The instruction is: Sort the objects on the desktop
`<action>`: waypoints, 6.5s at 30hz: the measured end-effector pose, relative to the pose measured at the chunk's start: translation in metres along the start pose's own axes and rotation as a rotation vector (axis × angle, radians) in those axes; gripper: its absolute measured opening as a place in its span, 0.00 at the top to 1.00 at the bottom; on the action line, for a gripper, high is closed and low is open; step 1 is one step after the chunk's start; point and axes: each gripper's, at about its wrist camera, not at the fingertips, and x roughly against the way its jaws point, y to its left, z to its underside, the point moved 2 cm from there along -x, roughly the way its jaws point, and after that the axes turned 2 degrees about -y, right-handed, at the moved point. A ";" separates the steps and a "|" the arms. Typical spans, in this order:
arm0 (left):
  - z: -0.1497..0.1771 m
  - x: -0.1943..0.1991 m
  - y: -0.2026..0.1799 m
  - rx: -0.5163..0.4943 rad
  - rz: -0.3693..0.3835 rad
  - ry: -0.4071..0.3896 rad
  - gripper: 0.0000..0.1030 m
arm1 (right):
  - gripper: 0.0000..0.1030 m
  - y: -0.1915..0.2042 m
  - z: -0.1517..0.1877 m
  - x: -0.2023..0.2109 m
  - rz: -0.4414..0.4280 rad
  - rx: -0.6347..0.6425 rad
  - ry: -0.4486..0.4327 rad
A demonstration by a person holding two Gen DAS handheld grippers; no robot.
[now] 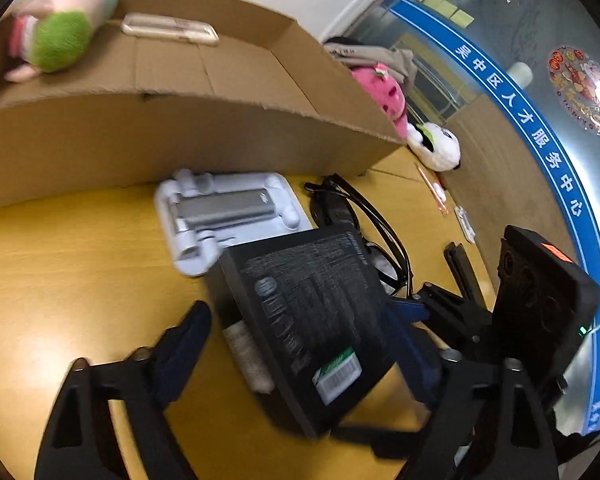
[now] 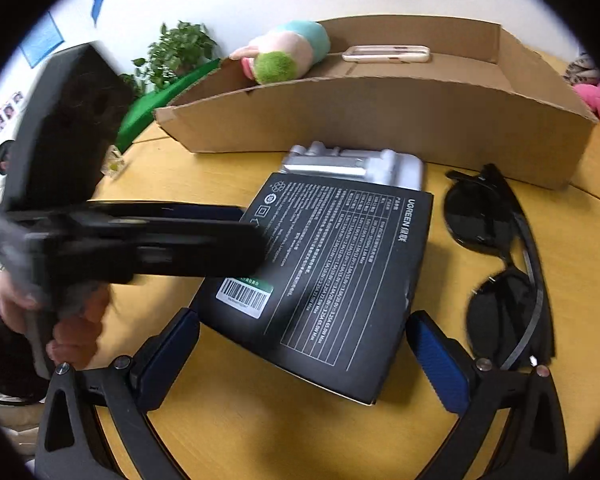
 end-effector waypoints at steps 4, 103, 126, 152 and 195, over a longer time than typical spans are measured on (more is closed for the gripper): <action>-0.001 0.001 0.005 -0.005 -0.004 -0.009 0.22 | 0.00 -0.005 -0.001 -0.002 -0.031 -0.028 -0.029; -0.110 0.095 0.133 0.124 -0.395 -0.209 0.46 | 0.24 0.067 -0.181 -0.121 -0.048 0.204 -0.016; -0.087 0.098 0.085 -0.007 -0.664 -0.382 0.00 | 0.20 -0.065 -0.139 -0.011 0.352 -0.085 -0.211; -0.064 0.127 0.012 -0.141 -0.548 -0.492 0.00 | 0.20 -0.026 -0.106 0.064 0.249 -0.004 -0.315; -0.002 -0.068 -0.025 0.277 0.189 0.138 0.81 | 0.75 -0.064 0.035 0.052 0.133 -0.264 -0.094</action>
